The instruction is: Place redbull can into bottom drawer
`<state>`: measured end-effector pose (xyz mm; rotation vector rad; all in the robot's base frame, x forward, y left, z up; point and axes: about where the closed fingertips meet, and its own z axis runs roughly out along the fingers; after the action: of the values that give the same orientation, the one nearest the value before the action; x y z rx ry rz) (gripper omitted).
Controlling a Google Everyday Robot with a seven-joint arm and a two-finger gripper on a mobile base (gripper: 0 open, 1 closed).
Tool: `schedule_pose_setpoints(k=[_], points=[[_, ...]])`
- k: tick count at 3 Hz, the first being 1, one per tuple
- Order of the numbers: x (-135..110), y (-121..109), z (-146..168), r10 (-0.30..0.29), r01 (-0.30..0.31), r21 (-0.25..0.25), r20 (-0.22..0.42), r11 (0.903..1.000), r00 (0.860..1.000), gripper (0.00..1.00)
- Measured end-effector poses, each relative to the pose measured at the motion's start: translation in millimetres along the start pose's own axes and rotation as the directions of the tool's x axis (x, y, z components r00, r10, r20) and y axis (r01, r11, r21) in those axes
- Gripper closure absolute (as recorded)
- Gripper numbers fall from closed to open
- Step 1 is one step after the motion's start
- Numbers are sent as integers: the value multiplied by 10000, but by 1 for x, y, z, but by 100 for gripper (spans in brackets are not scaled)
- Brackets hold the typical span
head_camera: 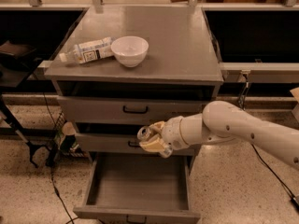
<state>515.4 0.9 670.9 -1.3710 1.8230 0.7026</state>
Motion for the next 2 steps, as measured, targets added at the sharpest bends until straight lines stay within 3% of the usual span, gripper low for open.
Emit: schedule_pose_setpoints(k=[2], points=[[113,-4,50,125,-145,-187,-1054,9997,9944,100]])
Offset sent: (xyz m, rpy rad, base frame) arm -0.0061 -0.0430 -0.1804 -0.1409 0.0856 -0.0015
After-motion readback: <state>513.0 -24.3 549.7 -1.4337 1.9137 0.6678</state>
